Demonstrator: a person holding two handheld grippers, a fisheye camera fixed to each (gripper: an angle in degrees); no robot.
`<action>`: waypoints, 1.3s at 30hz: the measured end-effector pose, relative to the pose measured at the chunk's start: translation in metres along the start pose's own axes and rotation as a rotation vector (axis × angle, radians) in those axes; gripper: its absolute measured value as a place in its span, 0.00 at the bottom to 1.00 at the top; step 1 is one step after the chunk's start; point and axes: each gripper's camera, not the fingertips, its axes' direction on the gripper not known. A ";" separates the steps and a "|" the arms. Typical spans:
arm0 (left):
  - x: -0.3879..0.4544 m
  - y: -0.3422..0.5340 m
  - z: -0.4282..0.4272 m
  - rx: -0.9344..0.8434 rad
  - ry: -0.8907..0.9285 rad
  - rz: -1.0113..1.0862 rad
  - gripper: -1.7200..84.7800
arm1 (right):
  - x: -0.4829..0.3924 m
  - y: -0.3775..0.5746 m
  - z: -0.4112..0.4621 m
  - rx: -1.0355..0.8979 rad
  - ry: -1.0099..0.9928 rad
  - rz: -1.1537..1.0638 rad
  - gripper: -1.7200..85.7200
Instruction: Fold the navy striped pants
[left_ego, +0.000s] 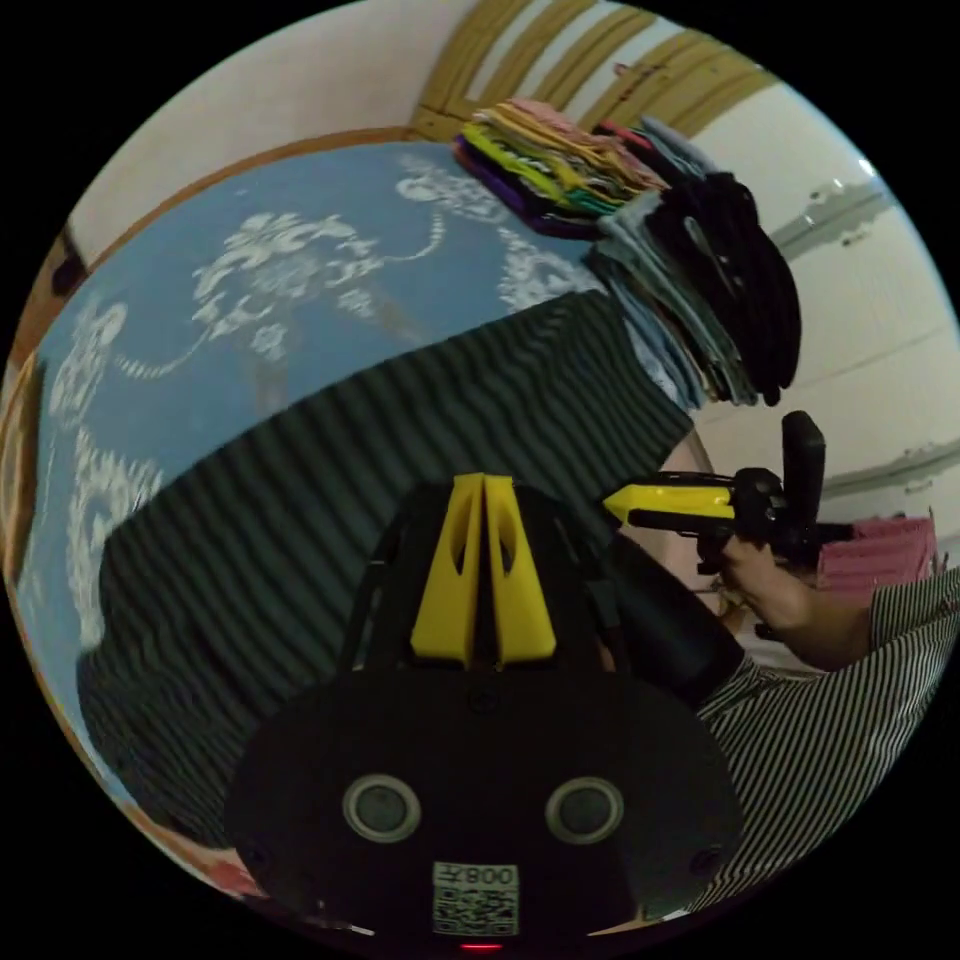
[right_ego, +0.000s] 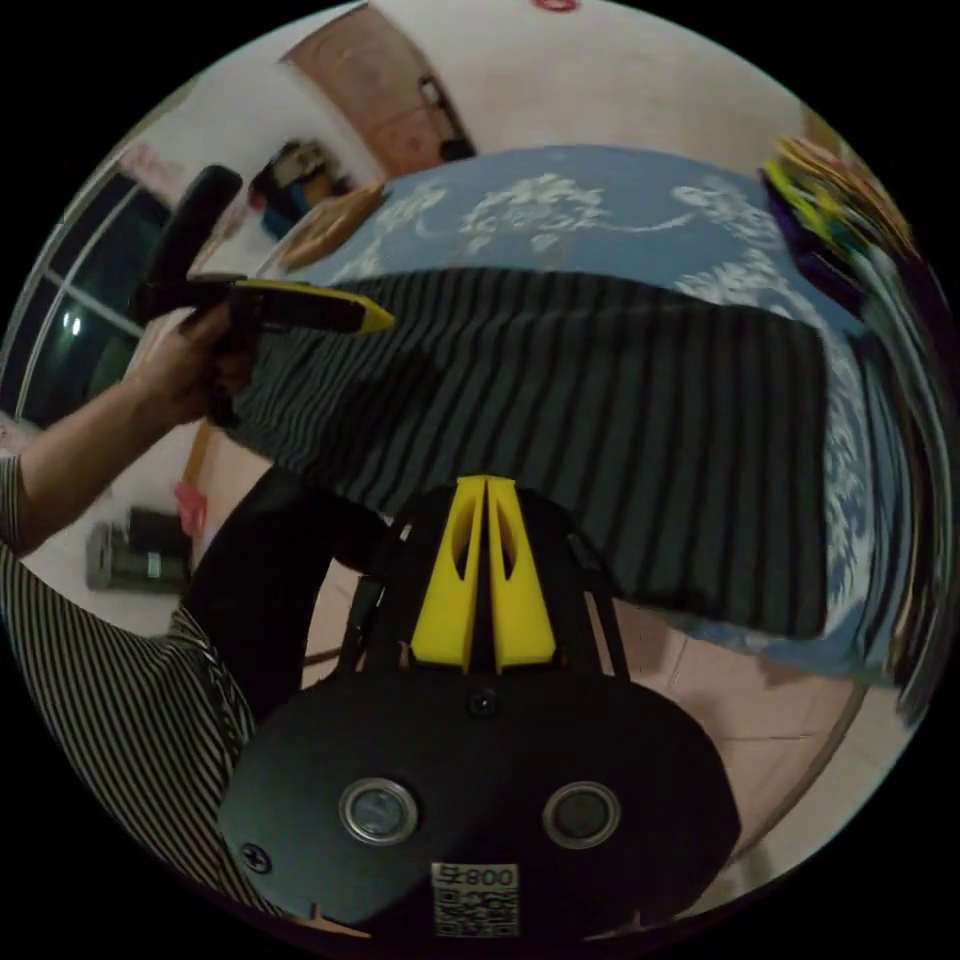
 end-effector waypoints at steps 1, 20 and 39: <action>0.009 -0.013 0.006 -0.002 0.009 0.029 0.02 | 0.027 0.018 -0.018 0.063 -0.010 0.091 0.03; 0.147 -0.311 0.164 -0.274 0.025 0.391 0.19 | 0.272 0.201 -0.140 0.208 0.088 0.516 0.15; 0.148 -0.360 0.193 -0.314 0.161 0.356 0.07 | 0.319 0.265 -0.157 0.148 -0.032 0.586 0.10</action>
